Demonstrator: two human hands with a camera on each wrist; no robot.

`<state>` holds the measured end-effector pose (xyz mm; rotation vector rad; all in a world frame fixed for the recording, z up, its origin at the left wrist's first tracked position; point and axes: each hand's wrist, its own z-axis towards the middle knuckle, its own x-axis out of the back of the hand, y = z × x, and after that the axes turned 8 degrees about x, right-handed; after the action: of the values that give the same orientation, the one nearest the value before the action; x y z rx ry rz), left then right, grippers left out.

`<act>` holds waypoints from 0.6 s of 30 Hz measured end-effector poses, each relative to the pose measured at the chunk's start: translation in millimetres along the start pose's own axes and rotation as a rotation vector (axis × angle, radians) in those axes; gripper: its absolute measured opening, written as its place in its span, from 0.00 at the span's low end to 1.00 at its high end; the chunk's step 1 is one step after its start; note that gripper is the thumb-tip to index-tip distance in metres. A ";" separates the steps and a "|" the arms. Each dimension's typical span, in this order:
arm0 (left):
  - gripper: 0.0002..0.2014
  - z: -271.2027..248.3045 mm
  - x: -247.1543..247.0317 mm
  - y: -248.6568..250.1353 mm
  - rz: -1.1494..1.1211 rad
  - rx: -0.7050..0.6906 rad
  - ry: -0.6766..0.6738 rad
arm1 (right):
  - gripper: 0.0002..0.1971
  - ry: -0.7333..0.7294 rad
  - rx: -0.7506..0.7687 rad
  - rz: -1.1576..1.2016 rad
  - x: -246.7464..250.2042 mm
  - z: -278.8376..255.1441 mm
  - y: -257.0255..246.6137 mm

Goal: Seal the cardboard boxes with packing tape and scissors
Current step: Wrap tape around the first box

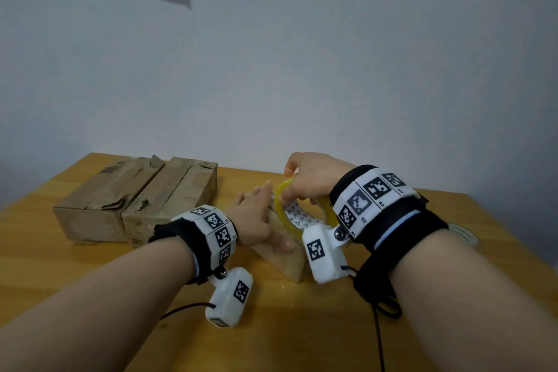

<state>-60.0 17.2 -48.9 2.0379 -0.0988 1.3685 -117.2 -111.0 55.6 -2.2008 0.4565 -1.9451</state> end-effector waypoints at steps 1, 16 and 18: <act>0.65 0.9 -0.5 1.1 -0.004 0.010 0.002 | 0.25 0.004 0.000 0.068 -0.1 -1.8 2.2; 0.63 31.0 14.0 5.3 0.125 0.033 -0.025 | 0.19 -0.051 0.030 0.075 7.2 -25.3 35.5; 0.62 31.4 13.9 7.1 0.196 0.031 -0.037 | 0.19 -0.072 -0.022 0.100 -0.9 -28.7 47.9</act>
<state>-31.7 -1.9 -40.7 2.1244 -0.3021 1.4583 -151.2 -153.5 43.1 -2.2075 0.5679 -1.8125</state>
